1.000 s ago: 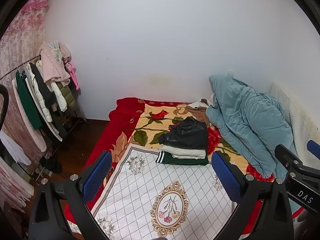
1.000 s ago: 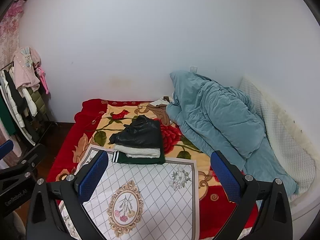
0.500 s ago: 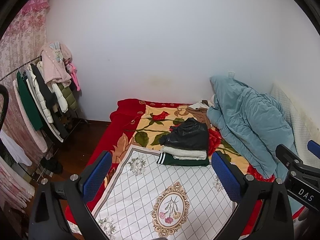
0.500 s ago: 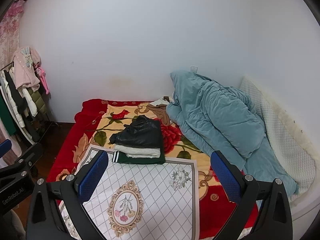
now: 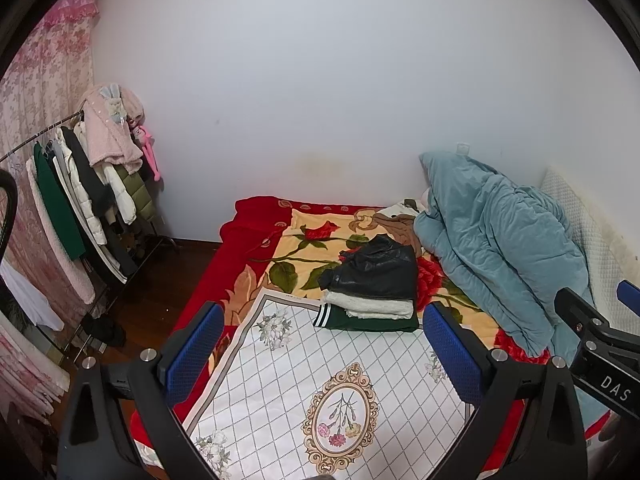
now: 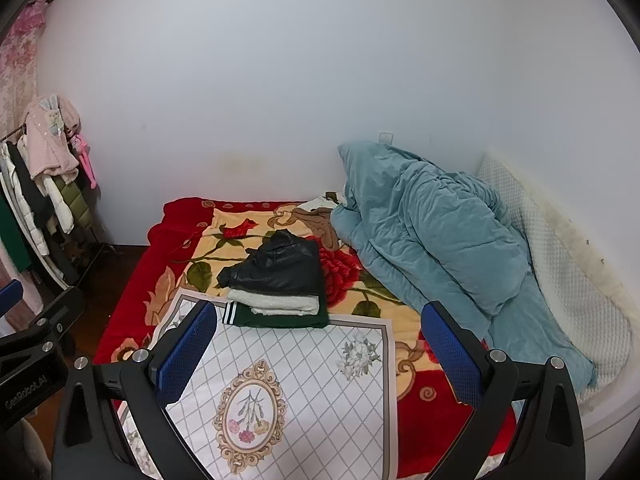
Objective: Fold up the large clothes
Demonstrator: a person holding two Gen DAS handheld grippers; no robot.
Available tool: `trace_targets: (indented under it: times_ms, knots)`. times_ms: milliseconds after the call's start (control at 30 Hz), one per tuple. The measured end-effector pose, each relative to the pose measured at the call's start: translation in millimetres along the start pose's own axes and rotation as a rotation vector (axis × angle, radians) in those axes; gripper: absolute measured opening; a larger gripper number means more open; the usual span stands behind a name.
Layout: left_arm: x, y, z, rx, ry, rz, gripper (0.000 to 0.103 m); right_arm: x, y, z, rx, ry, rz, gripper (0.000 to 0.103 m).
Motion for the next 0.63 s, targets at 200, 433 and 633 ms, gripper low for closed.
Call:
trace_targets:
  times_ms: [200,433,633]
  knots:
    - [0.1,0.0,0.4,0.002,0.001,0.0,0.102,-0.8,2.2,0.6,0.001,0.002,0.003,0.103]
    - [-0.2,0.3,1.8,0.001,0.0,-0.001,0.102,-0.9,2.2,0.7,0.0,0.002,0.001,0.103]
    - [-2.6,-3.9,-3.2,0.003,0.005,0.001,0.102,-1.8,5.1,1.6,0.0,0.003,0.002,0.103]
Point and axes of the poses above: each gripper's, at about its wrist camera, not at the fingertips, and x roughly the way its jaws point, y to its right, z to its underside, the point moved 4 cm from there along x, roughly the way its jaws point, and after that the axes turned 3 degrees about -x, right-handed, at the moved point
